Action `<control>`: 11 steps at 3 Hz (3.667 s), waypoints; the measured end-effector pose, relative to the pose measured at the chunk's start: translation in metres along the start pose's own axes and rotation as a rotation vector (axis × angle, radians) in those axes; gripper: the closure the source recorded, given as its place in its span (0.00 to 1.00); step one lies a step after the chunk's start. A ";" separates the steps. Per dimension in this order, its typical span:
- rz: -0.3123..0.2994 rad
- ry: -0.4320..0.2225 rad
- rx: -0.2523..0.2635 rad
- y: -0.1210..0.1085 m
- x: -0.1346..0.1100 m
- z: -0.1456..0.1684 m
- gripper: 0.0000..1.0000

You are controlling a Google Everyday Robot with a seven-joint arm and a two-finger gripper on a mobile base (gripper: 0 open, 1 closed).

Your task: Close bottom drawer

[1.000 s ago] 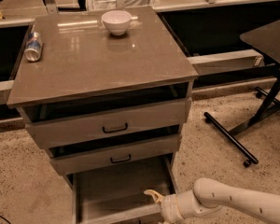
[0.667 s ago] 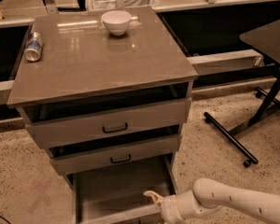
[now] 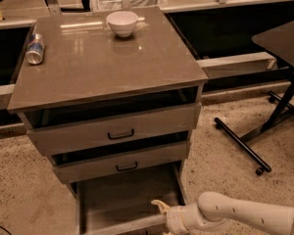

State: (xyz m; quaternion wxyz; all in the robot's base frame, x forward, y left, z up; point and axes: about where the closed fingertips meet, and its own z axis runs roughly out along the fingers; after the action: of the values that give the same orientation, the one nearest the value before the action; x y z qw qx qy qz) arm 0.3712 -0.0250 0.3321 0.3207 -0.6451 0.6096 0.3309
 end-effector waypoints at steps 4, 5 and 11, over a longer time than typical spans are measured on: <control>-0.003 0.068 0.103 -0.016 0.073 0.047 0.49; -0.003 0.069 0.104 -0.016 0.074 0.047 0.68; 0.012 0.114 0.138 -0.050 0.146 0.086 1.00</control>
Offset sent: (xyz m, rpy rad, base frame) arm 0.0219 -0.0055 -0.0994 -0.0600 -0.0561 -0.0899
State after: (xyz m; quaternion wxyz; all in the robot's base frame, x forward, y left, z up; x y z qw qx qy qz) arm 0.4232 -0.0357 0.1637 0.3273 -0.6357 0.6519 0.2528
